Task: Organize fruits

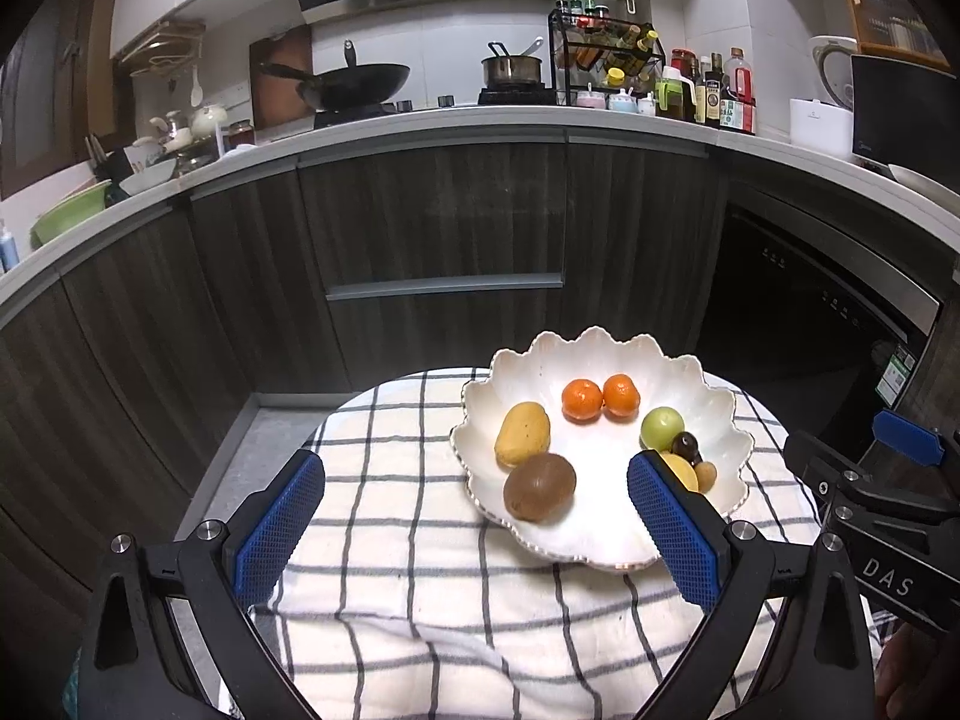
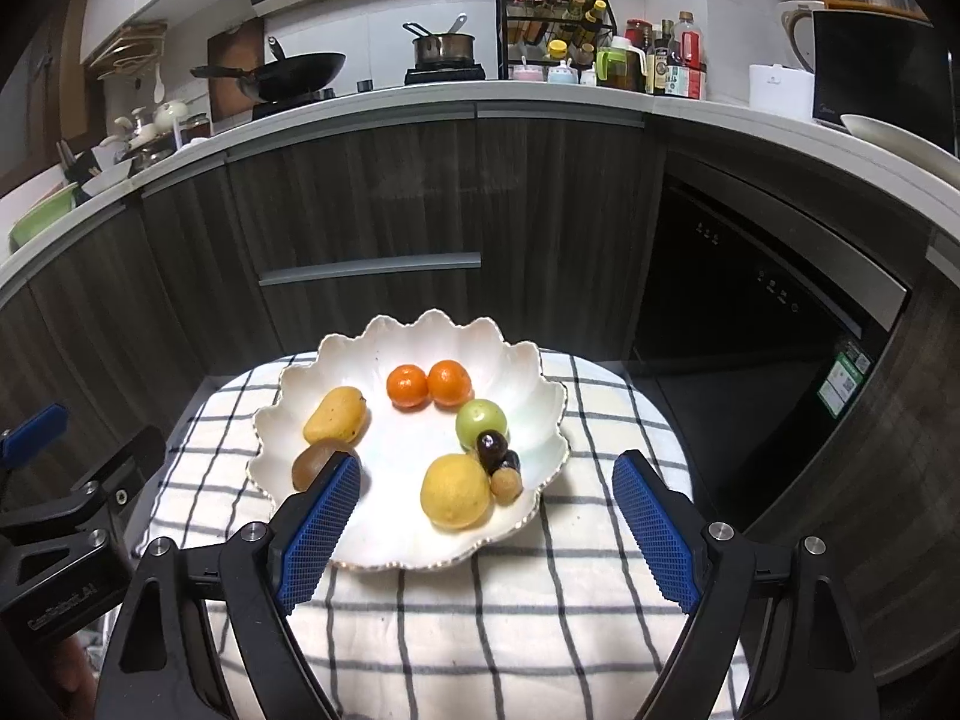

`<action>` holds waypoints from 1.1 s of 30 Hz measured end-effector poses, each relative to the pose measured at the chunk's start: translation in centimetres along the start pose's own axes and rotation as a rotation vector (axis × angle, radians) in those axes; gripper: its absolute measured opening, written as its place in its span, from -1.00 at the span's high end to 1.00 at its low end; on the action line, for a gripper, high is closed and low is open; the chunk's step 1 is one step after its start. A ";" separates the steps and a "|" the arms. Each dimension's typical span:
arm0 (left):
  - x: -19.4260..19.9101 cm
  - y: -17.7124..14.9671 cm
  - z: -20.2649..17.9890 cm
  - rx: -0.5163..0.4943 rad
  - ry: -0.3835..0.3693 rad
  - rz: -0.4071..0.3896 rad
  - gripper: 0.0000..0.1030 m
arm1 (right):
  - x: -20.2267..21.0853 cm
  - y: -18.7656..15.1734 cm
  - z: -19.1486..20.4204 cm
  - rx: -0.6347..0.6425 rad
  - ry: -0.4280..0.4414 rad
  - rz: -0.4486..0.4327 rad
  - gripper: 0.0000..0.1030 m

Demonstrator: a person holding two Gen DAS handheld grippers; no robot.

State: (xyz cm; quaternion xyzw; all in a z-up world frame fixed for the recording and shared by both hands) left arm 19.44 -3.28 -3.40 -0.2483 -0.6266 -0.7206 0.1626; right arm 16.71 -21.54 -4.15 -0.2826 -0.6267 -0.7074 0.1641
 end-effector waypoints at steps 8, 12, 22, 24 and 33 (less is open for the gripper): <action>3.1 -2.3 0.2 0.016 0.000 -0.006 -0.99 | 2.7 -2.1 -0.4 -0.019 0.002 -0.006 -0.69; 4.6 -3.5 0.6 0.023 0.027 -0.006 -0.99 | 4.1 -3.0 -0.4 -0.013 -0.006 -0.017 -0.69; 8.1 -6.5 1.1 0.048 0.036 0.018 -0.99 | 8.1 -6.1 0.1 0.005 0.021 -0.045 -0.69; 9.0 -6.7 1.2 0.046 0.047 0.006 -0.99 | 8.6 -6.6 0.0 -0.002 0.025 -0.045 -0.69; 12.9 -8.3 1.8 0.055 0.067 -0.011 -0.99 | 11.3 -8.6 -0.2 -0.018 0.030 -0.048 -0.69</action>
Point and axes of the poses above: each gripper's, at about its wrist camera, not at the fingertips, and x roughly against the way its jaws point, z to its left, y to its top, the point moved 3 cm from there along -x, roughly the way its jaws point, and after that the axes turned 4 degrees about y, right-handed, at the moved point
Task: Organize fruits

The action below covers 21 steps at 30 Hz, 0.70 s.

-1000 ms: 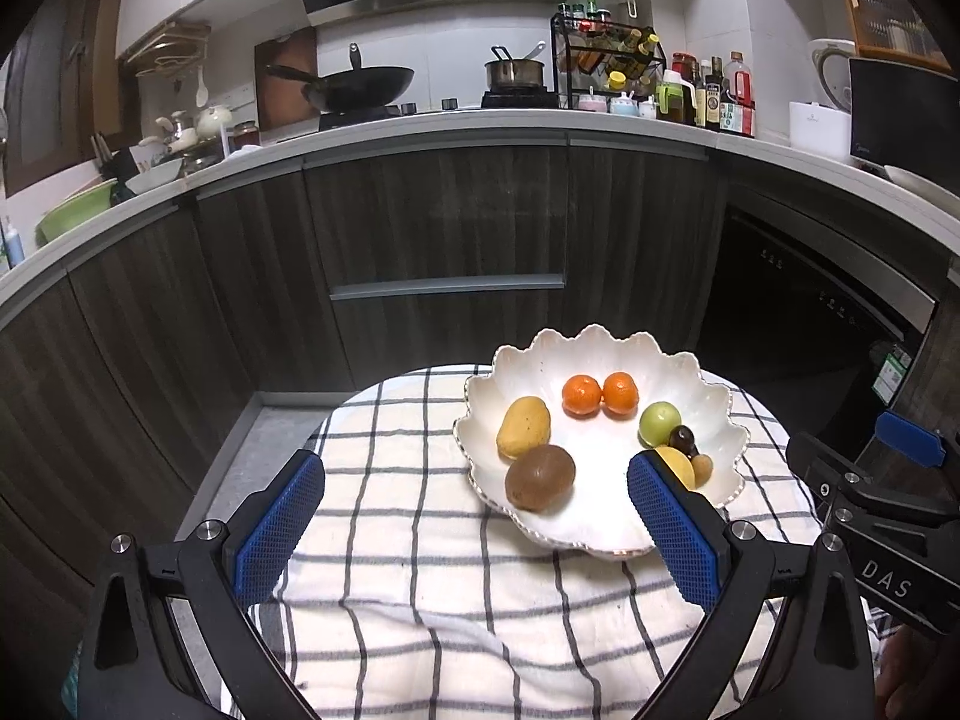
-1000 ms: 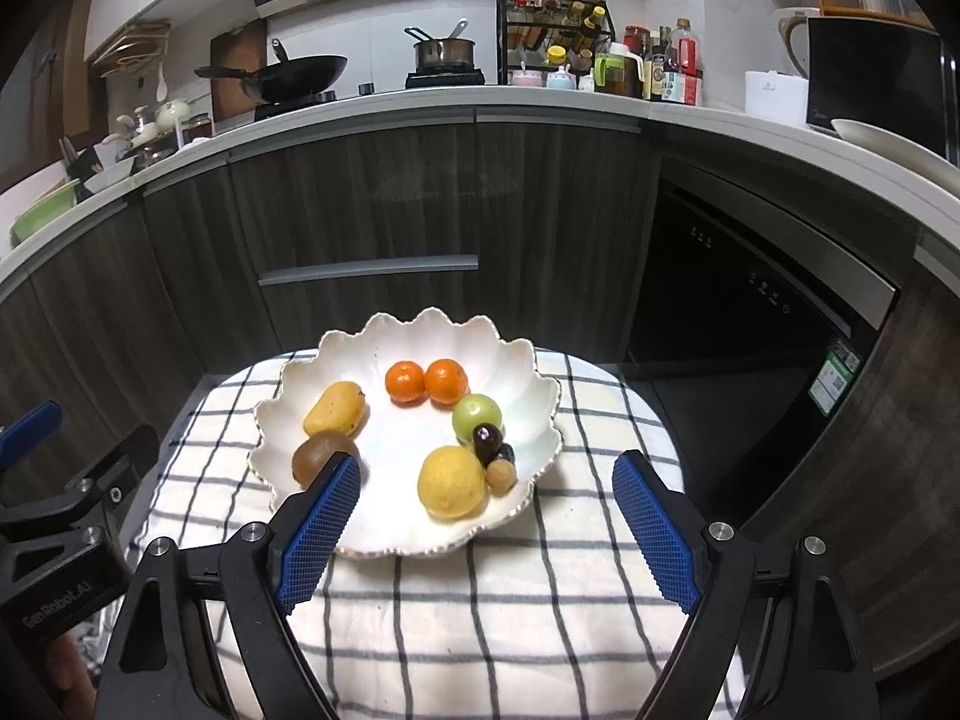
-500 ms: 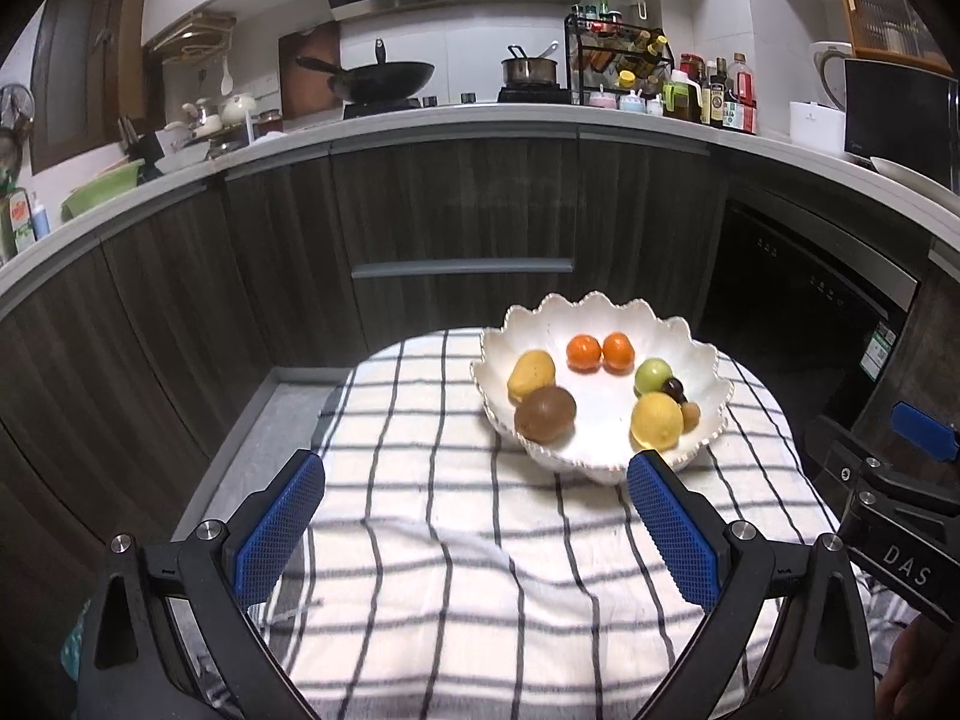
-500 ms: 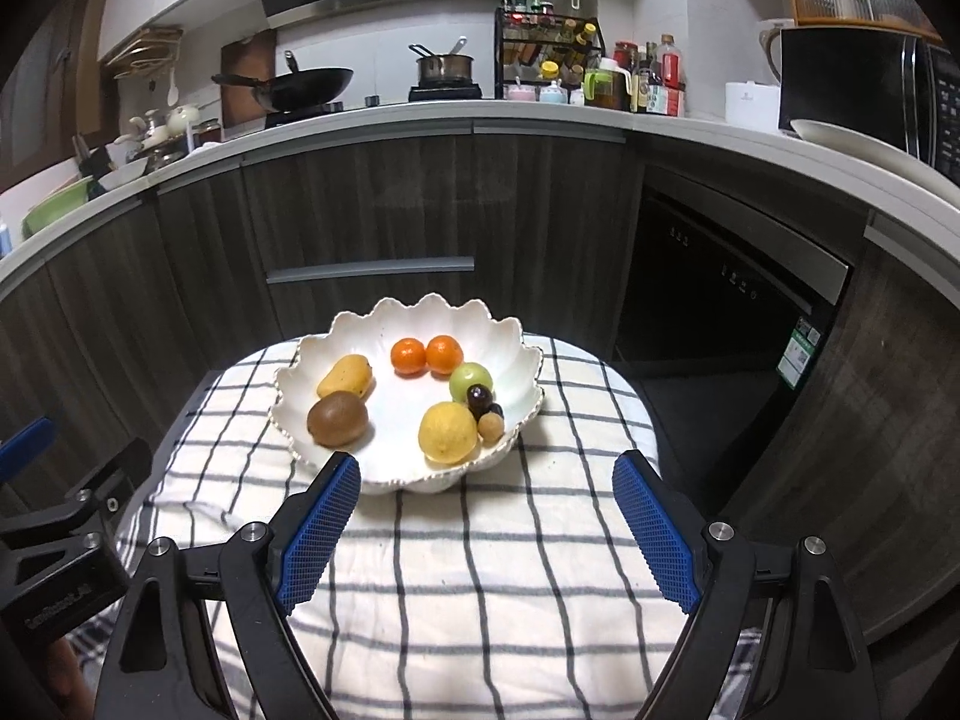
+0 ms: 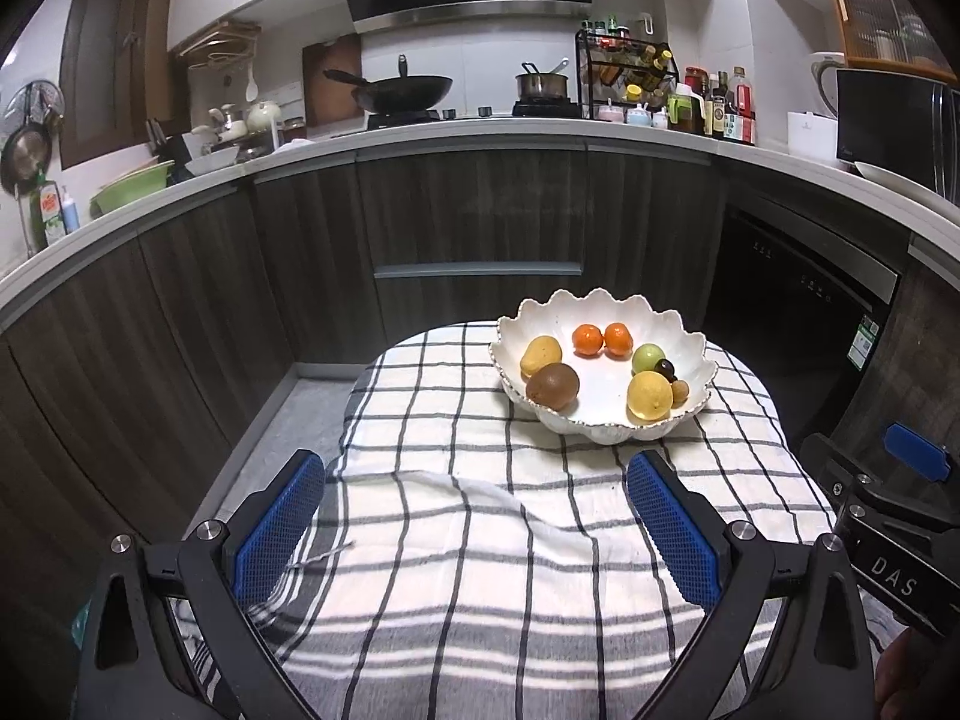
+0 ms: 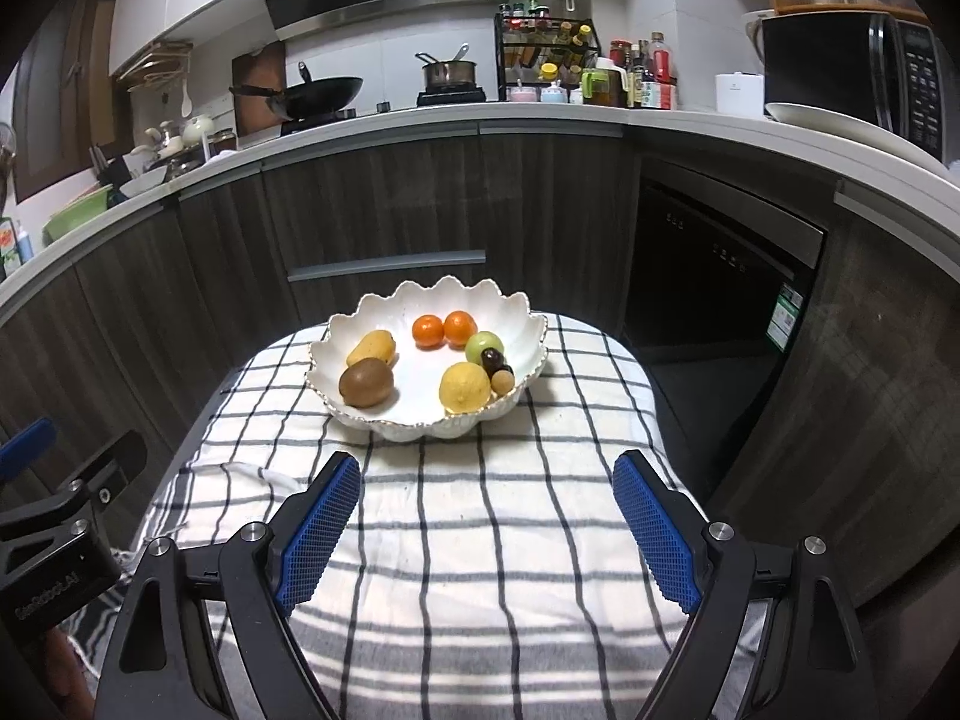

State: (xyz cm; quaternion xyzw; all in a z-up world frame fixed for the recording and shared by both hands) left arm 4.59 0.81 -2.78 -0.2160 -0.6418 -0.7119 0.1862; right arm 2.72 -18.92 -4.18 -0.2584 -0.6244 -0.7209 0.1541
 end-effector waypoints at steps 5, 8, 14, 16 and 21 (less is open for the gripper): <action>1.6 -0.6 0.6 0.023 0.020 -0.010 -0.99 | 1.2 -0.8 0.2 0.000 0.005 -0.010 -0.69; 2.3 -0.9 0.8 0.027 0.027 -0.021 -0.99 | 1.7 -1.1 0.1 0.003 0.003 -0.013 -0.69; 3.4 -1.7 1.3 0.039 0.041 -0.028 -0.99 | 2.9 -1.6 0.3 0.015 -0.004 -0.030 -0.69; 3.6 -1.9 1.5 0.046 0.040 -0.023 -0.99 | 3.1 -1.6 0.4 0.018 -0.001 -0.032 -0.69; 4.2 -1.9 1.7 0.052 0.048 -0.040 -0.99 | 3.5 -1.9 0.5 0.018 -0.007 -0.035 -0.69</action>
Point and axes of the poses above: each gripper's, at about its wrist camera, not at the fingertips, and x roughly against the way its jaws point, z to its left, y to its top, the point moved 3 cm from there along -x, roughly the way its jaws point, and after that the axes turned 4 degrees about y, right-handed, at the moved point
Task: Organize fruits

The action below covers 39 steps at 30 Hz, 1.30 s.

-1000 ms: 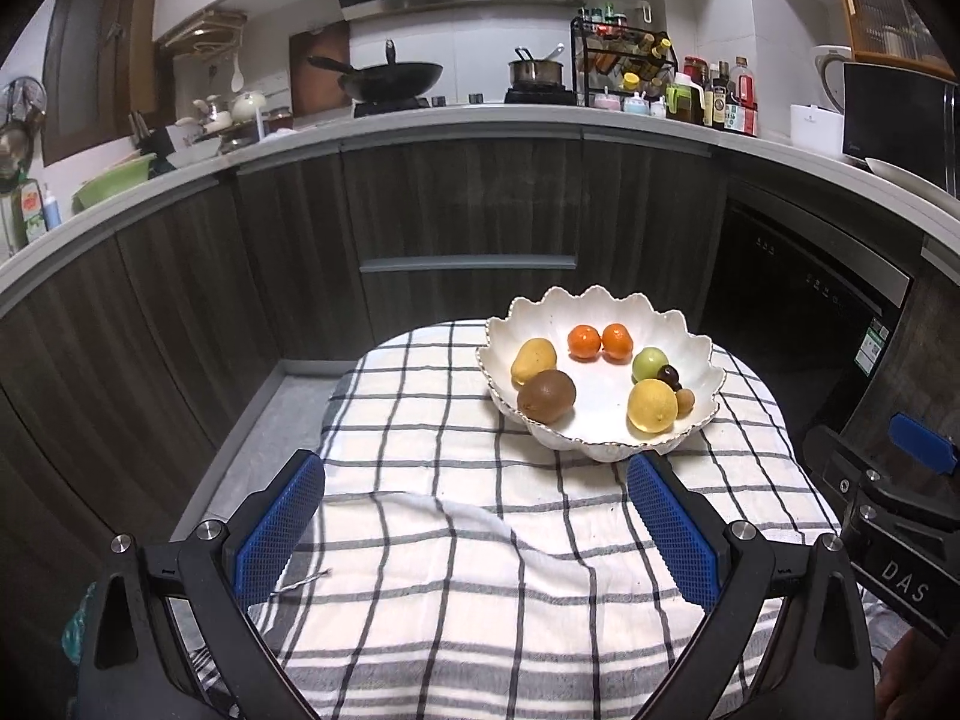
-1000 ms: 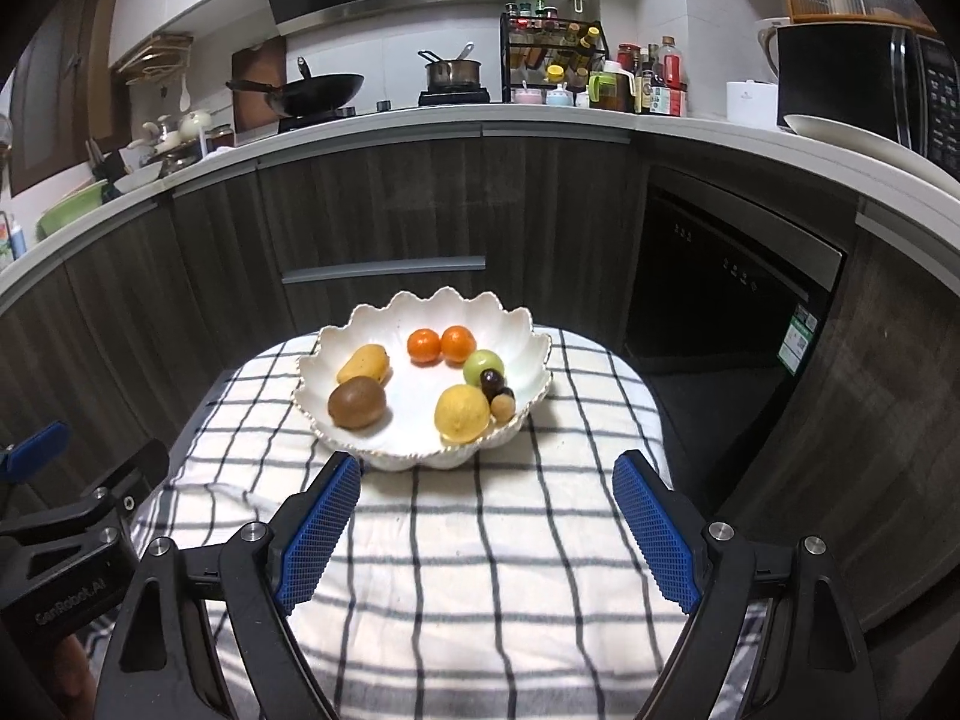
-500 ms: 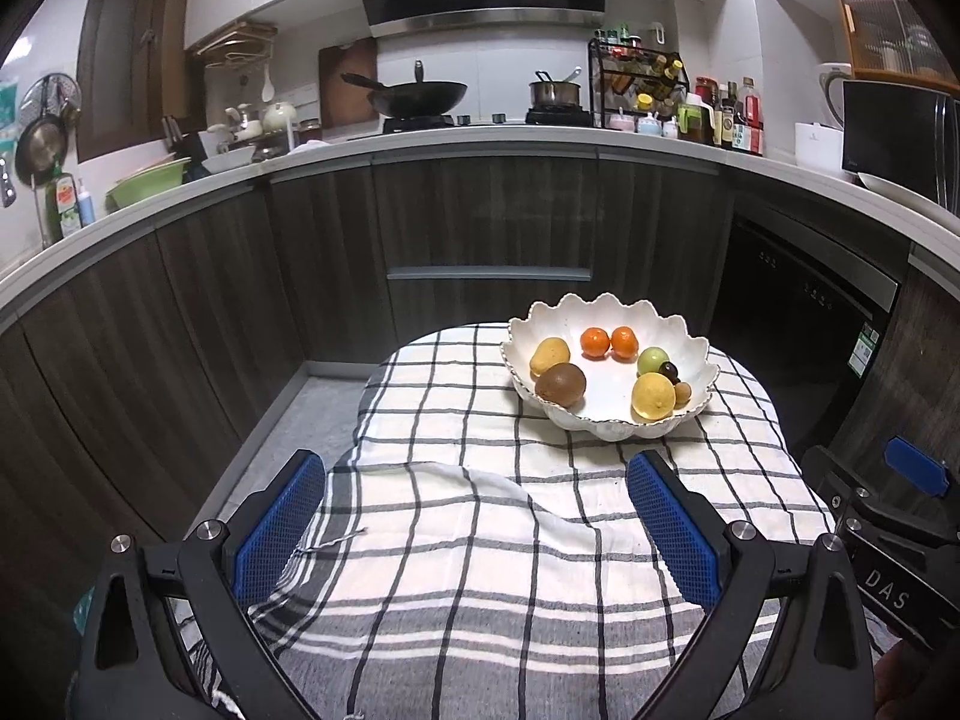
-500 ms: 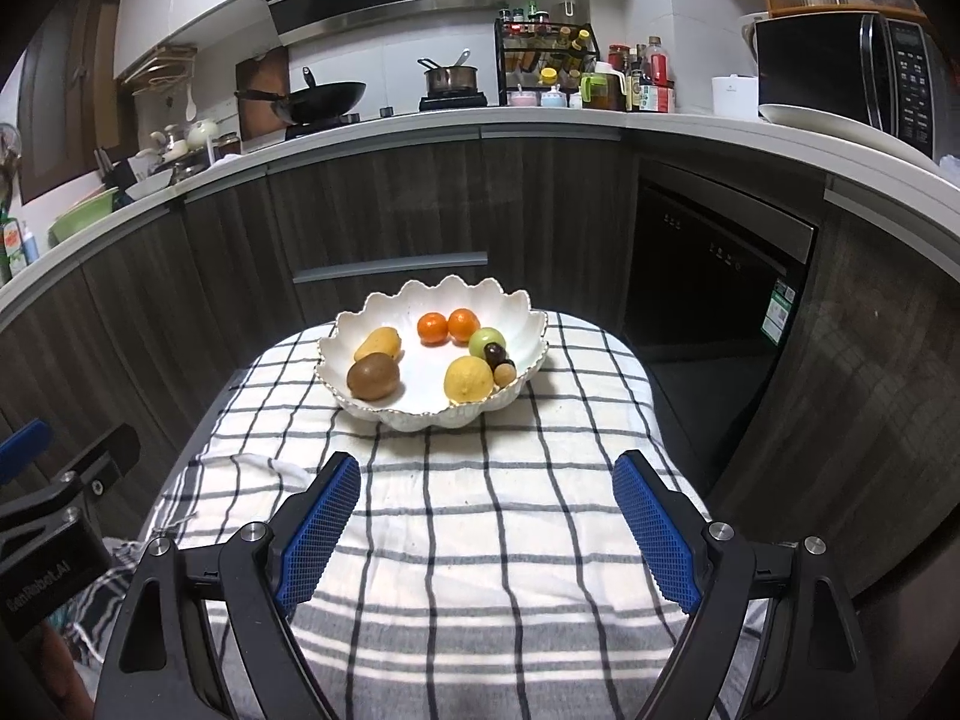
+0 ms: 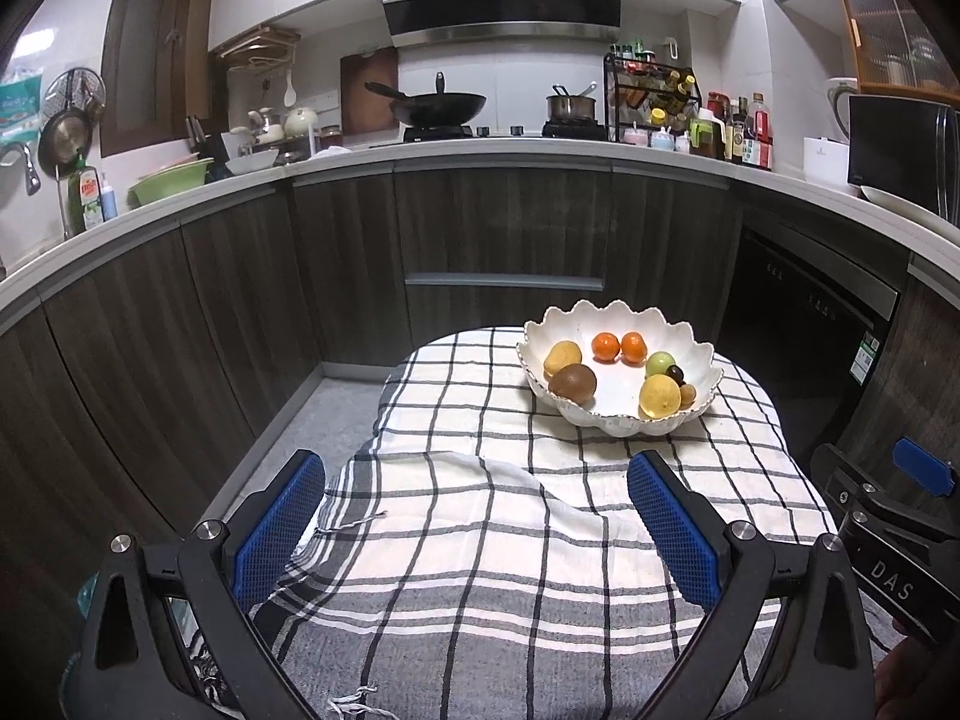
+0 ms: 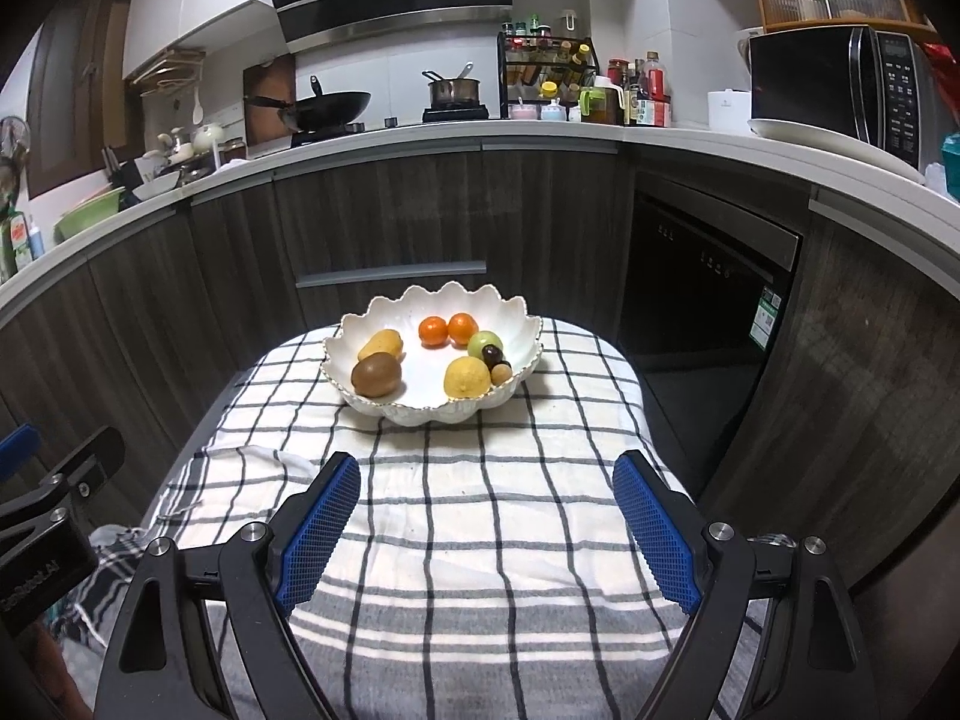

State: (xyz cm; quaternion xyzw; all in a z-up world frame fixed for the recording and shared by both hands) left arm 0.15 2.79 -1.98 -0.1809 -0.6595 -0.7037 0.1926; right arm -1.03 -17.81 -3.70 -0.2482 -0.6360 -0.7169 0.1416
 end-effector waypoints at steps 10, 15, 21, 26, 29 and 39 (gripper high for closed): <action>0.0 -0.1 -0.2 -0.003 -0.007 0.009 -0.99 | 0.5 0.2 0.1 0.003 -0.006 -0.009 -0.69; -0.1 -0.1 -0.1 -0.004 -0.008 0.011 -0.99 | 0.5 0.3 0.1 0.002 -0.004 -0.005 -0.69; -0.1 -0.1 -0.1 -0.006 -0.006 0.011 -0.99 | 0.6 0.3 0.2 0.001 -0.006 -0.004 -0.69; -0.1 -0.2 -0.1 -0.005 -0.008 0.013 -0.99 | 0.6 0.3 0.2 0.001 -0.005 -0.004 -0.69; -0.2 -0.3 -0.1 -0.007 -0.010 0.017 -0.99 | 0.5 0.3 0.2 0.001 -0.005 -0.004 -0.69; -0.6 -0.6 -0.3 -0.011 -0.018 0.036 -0.99 | 0.3 0.3 0.0 -0.001 -0.005 -0.001 -0.69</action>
Point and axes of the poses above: each gripper's, at about its wrist camera, not at the fingertips, and x roughly against the way its jaws point, z to its left, y to its top, the point moved 3 cm from there along -x, roughly the way its jaws point, and after that the axes turned 4 degrees about y, right-handed, at the moved point
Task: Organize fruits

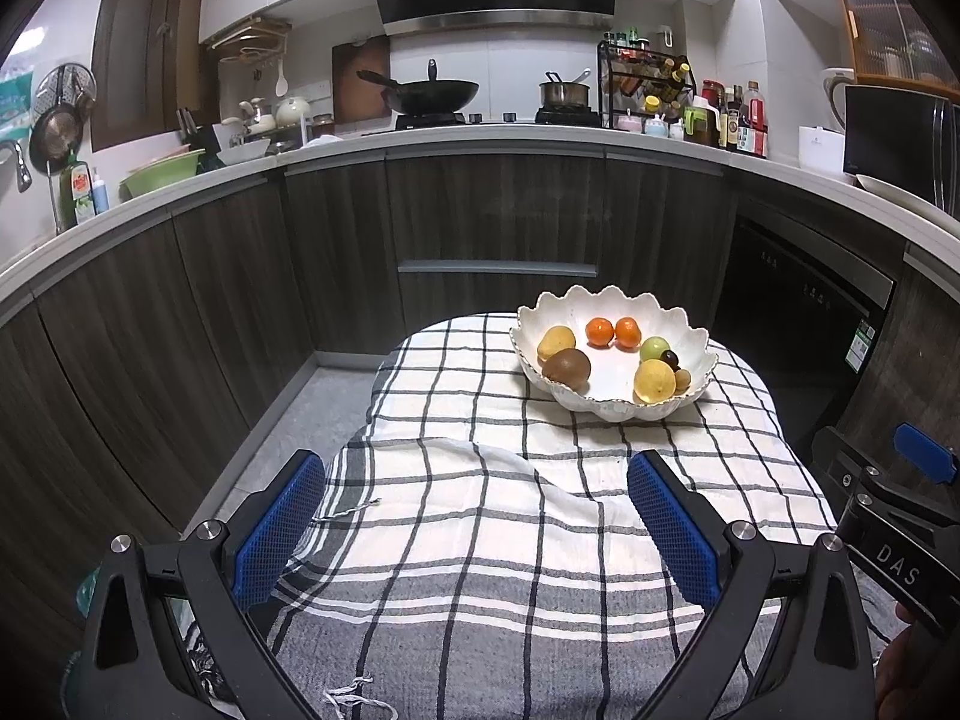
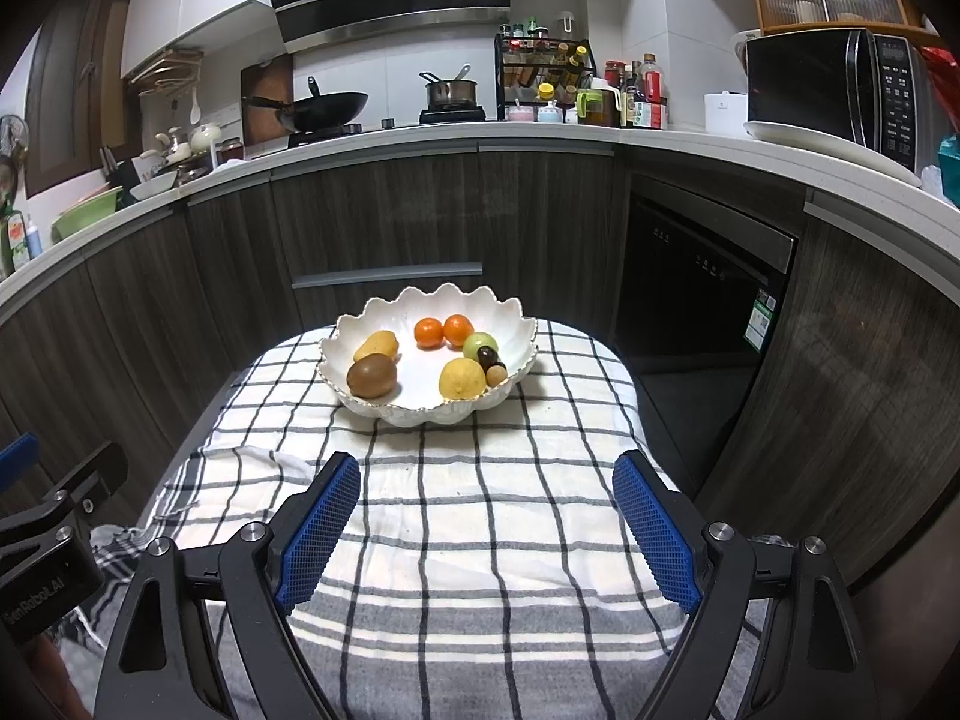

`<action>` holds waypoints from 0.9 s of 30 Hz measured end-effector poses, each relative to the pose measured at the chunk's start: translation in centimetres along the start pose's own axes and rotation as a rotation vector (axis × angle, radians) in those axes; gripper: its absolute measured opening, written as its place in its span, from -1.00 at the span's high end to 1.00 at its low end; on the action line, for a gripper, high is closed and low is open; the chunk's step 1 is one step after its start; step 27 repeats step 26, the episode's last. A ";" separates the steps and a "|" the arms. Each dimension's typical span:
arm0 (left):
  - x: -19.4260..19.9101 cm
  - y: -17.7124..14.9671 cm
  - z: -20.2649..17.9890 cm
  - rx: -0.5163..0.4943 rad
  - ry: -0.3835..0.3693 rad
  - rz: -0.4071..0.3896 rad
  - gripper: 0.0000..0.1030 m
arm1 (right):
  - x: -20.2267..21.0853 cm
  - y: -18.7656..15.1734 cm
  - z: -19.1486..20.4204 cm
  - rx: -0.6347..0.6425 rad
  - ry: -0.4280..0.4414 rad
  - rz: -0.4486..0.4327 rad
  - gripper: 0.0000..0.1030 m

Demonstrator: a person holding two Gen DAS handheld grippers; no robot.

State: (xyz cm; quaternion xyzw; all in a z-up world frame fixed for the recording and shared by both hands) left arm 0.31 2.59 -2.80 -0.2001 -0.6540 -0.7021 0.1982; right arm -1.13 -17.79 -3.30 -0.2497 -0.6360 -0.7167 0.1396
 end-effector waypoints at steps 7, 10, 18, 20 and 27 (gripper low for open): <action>0.0 -0.1 -0.1 -0.002 0.009 -0.005 -0.99 | -0.1 -0.1 0.0 -0.001 0.000 0.002 -0.69; 0.0 -0.1 0.0 -0.002 0.010 -0.006 -0.99 | -0.1 0.0 0.0 -0.001 0.000 0.003 -0.69; -0.2 -0.2 0.0 -0.004 -0.001 0.008 -0.99 | -0.4 -0.4 0.0 -0.001 -0.002 0.011 -0.69; -0.3 -0.2 0.0 -0.004 -0.002 0.009 -0.99 | -0.5 -0.4 0.0 -0.002 -0.001 0.011 -0.69; -0.2 -0.1 -0.1 -0.010 -0.004 0.000 -0.99 | -0.5 -0.5 -0.1 -0.002 -0.003 0.011 -0.69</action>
Point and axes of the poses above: each gripper's, at about its wrist camera, not at the fingertips, and x roughly against the way its jaws point, z to its left, y to its top, the point moved 3 cm from there along -x, roughly the way its jaws point, and after that the axes turned 4 degrees about y, right-handed, at the moved point
